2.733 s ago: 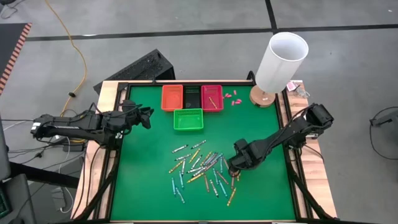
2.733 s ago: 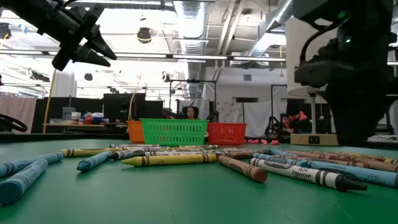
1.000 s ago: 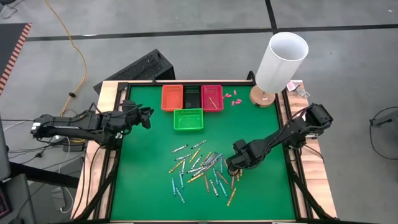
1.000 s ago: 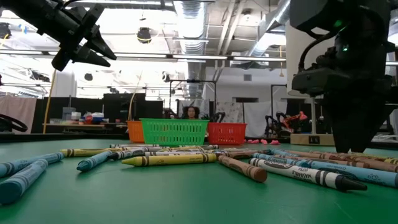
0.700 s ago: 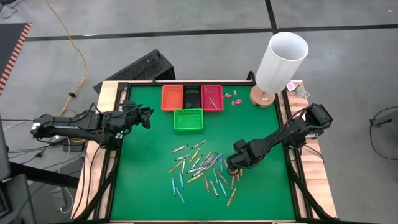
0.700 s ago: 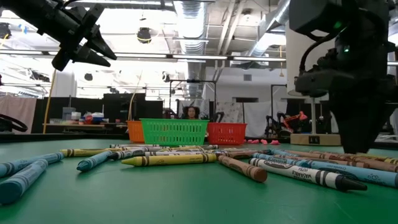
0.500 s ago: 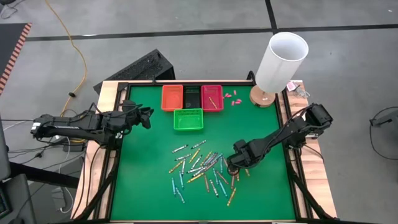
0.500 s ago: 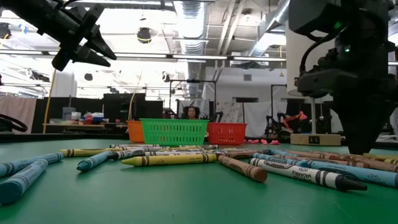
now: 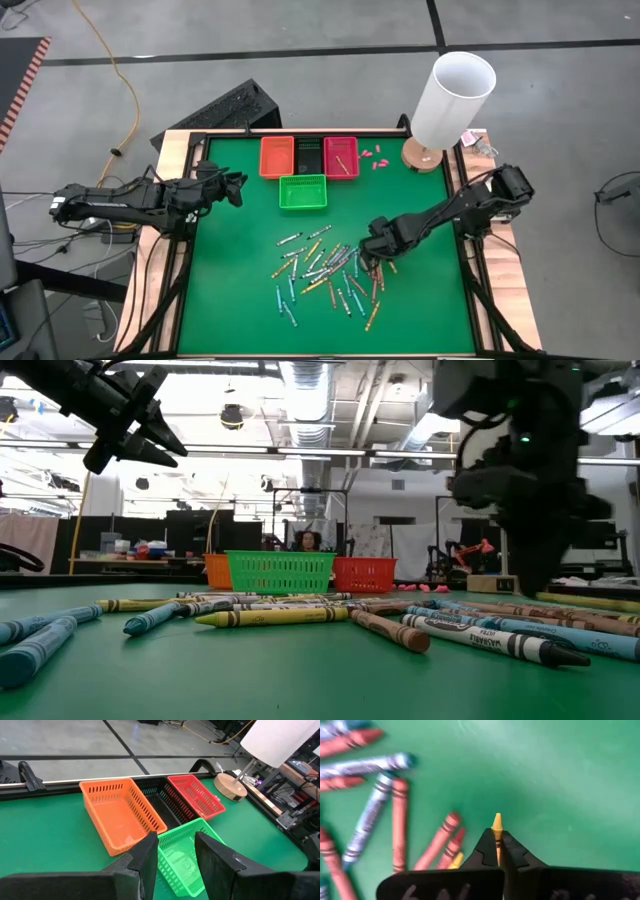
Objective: Sort crayons
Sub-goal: Put a yellow crayon in the red basket
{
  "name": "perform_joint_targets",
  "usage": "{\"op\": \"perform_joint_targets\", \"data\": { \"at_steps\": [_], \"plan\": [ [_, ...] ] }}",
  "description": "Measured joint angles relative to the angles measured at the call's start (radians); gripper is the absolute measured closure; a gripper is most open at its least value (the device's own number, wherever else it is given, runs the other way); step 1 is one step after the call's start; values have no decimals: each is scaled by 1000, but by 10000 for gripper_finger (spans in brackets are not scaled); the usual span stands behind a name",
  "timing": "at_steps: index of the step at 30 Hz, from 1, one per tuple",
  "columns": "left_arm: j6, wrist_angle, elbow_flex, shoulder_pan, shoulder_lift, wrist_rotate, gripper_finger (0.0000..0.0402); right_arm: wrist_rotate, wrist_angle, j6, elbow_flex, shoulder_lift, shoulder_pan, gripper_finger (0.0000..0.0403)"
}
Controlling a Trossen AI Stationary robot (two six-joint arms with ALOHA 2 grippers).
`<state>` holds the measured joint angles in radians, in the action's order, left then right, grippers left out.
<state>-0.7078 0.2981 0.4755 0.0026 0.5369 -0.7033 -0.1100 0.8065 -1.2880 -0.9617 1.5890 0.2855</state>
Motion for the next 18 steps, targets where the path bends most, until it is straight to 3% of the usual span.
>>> {"op": "perform_joint_targets", "data": {
  "at_steps": [6, 18],
  "plan": [
    [12, 0, 0, 0, 0, 0, 283, -21, 2, 250, -83, 0, -126, 402],
    [16, 0, 0, 0, 0, 0, 283, -27, -60, 843, -367, 0, -525, 403]
  ]
}}
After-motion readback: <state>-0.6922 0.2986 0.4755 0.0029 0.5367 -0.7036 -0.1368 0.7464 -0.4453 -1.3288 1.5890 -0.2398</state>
